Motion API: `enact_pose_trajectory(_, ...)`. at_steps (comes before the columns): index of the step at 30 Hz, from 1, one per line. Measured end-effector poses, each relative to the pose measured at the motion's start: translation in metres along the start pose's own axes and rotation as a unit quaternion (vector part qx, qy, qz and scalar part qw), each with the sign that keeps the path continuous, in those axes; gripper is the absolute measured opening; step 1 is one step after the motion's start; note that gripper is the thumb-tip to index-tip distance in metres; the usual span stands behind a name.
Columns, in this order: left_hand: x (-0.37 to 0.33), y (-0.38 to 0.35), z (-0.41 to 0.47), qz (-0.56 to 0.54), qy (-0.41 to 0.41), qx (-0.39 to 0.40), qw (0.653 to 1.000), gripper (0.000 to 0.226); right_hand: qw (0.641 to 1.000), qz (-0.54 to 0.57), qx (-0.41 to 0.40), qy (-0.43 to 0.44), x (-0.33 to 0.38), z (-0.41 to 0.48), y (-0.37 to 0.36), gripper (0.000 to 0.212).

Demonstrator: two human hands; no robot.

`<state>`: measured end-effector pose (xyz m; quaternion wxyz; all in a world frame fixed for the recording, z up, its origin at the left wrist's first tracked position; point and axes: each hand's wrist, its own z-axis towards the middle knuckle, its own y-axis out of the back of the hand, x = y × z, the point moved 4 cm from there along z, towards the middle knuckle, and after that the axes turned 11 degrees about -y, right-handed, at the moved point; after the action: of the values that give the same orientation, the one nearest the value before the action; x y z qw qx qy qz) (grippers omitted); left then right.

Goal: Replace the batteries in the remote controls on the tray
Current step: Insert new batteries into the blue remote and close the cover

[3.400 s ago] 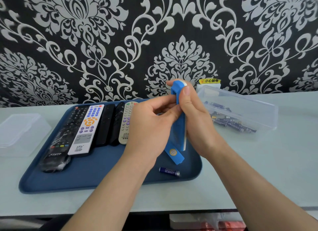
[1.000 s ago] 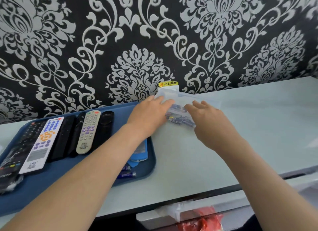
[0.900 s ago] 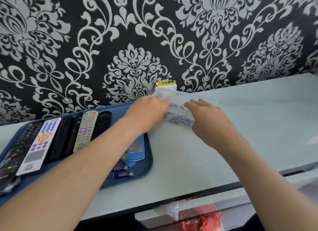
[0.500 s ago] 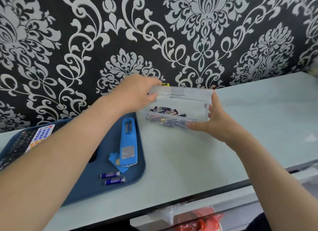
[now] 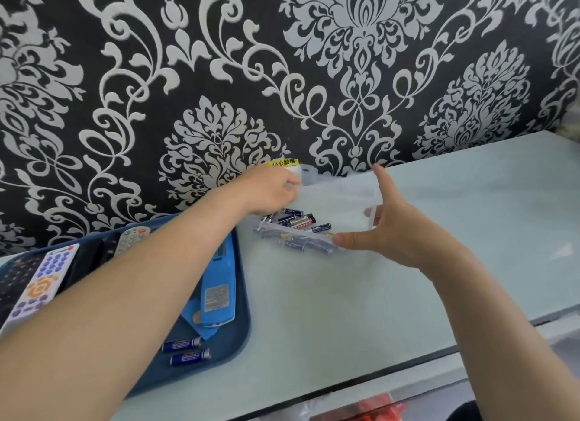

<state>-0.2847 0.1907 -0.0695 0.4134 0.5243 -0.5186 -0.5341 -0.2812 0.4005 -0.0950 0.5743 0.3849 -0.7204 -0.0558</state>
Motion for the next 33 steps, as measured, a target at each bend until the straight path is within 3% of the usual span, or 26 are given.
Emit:
enact_pose_trajectory(3, 0.003, 0.003, -0.006, -0.029, -0.005, -0.021, 0.999, 0.043, 0.996, -0.089, -0.021, -0.017, 0.002, -0.004, 0.001, 0.111)
enact_pose_trajectory(6, 0.001, 0.009, -0.019, -0.021, -0.021, -0.127, 0.991, 0.021, 0.980, -0.113, -0.160, 0.025, 0.012, -0.006, 0.013, 0.072)
enact_pose_trajectory(9, -0.002, 0.002, -0.025, 0.016, -0.018, -0.034, 0.999, 0.005, 0.960, -0.065, -0.228, 0.146, 0.035, -0.008, 0.014, 0.020)
enact_pose_trajectory(12, -0.002, -0.002, -0.023, 0.008, 0.000, 0.043, 0.999, 0.009, 0.962, -0.161, -0.146, 0.167, 0.051, 0.002, -0.021, 0.026)
enact_pose_trajectory(17, -0.008, -0.002, -0.014, 0.069, -0.004, 0.120, 0.990, 0.035, 0.935, -0.323, -0.052, 0.135, 0.057, 0.027, -0.059, 0.041)
enact_pose_trajectory(23, -0.010, -0.004, -0.007, 0.061, -0.011, 0.140, 0.988, 0.023, 0.927, -0.365, 0.011, 0.087, 0.065, 0.038, -0.060, 0.038)
enact_pose_trajectory(26, -0.005, 0.000, -0.012, 0.030, -0.020, 0.097, 0.995, 0.025, 0.922, -0.378, -0.006, 0.085, 0.069, 0.047, -0.060, 0.032)
enact_pose_trajectory(29, -0.004, 0.010, -0.021, -0.058, -0.017, -0.018, 0.998, 0.013, 0.921, -0.379, -0.010, 0.087, 0.069, 0.055, -0.064, 0.025)
enact_pose_trajectory(31, -0.001, 0.017, -0.033, -0.165, 0.002, -0.109, 0.980, 0.016, 0.923, -0.376, -0.002, 0.078, 0.068, 0.057, -0.065, 0.025)
enact_pose_trajectory(33, 0.000, 0.021, -0.048, -0.299, 0.016, -0.172, 0.939, 0.020, 0.924, -0.374, 0.005, 0.073, 0.066, 0.058, -0.064, 0.024)
